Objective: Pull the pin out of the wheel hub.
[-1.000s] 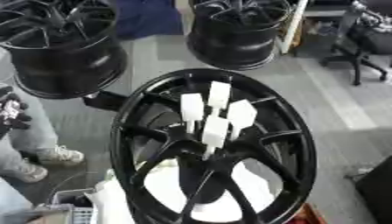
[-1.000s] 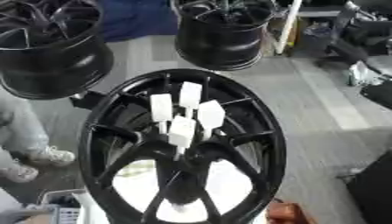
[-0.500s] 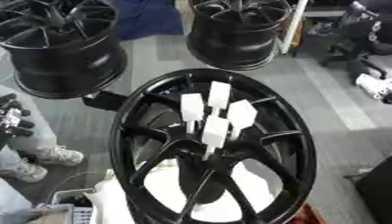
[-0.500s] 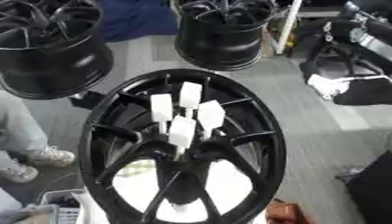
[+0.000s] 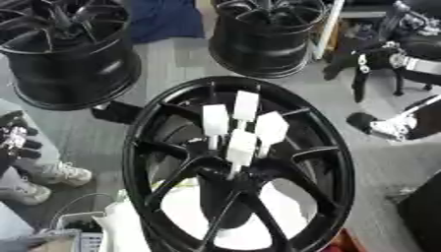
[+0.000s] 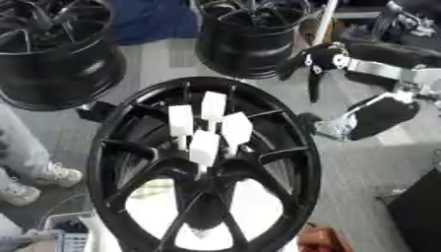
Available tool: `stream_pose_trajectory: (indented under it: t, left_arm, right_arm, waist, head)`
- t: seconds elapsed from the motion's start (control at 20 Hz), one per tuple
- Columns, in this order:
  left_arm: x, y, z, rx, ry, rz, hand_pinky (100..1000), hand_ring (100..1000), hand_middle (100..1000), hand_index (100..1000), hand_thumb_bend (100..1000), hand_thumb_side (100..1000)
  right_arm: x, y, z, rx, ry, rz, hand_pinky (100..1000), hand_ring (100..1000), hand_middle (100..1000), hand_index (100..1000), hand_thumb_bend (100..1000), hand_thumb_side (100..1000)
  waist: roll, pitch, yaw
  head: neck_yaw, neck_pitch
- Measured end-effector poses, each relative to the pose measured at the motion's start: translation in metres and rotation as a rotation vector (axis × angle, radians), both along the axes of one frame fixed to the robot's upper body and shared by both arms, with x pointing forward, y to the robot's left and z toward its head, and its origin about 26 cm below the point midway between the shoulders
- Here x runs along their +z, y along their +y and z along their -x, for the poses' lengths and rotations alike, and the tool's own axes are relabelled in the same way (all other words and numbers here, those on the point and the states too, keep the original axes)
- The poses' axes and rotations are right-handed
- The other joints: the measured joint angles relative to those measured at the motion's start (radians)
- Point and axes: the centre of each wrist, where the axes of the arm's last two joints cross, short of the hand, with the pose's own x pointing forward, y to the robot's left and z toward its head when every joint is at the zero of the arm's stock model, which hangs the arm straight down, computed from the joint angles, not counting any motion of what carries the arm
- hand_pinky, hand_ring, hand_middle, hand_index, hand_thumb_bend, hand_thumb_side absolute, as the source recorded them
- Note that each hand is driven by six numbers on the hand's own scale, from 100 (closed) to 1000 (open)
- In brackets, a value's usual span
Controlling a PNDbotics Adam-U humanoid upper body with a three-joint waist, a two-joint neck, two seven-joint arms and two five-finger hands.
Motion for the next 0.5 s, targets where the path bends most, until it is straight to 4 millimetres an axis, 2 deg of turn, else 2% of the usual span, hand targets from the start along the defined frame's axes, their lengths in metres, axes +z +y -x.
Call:
stream_pose_trajectory:
  t: [0.25, 0.5]
  left_arm:
    - [-0.001, -0.002, 0.0, -0.008, 0.004, 0.004, 565, 567, 591, 877, 100, 547]
    - [-0.001, -0.004, 0.0, -0.013, 0.007, 0.008, 565, 567, 591, 874, 100, 547]
  right_arm:
    - [-0.001, 0.013, -0.007, 0.066, 0.029, 0.113, 631, 513, 842, 938, 349, 370]
    - [-0.001, 0.025, -0.016, 0.113, 0.014, 0.182, 612, 482, 837, 927, 363, 382]
  waist:
    - [0.0, 0.006, 0.008]
    - [0.001, 0.01, 0.015]
  head:
    - [-0.005, 0.0]
    - [-0.01, 0.0]
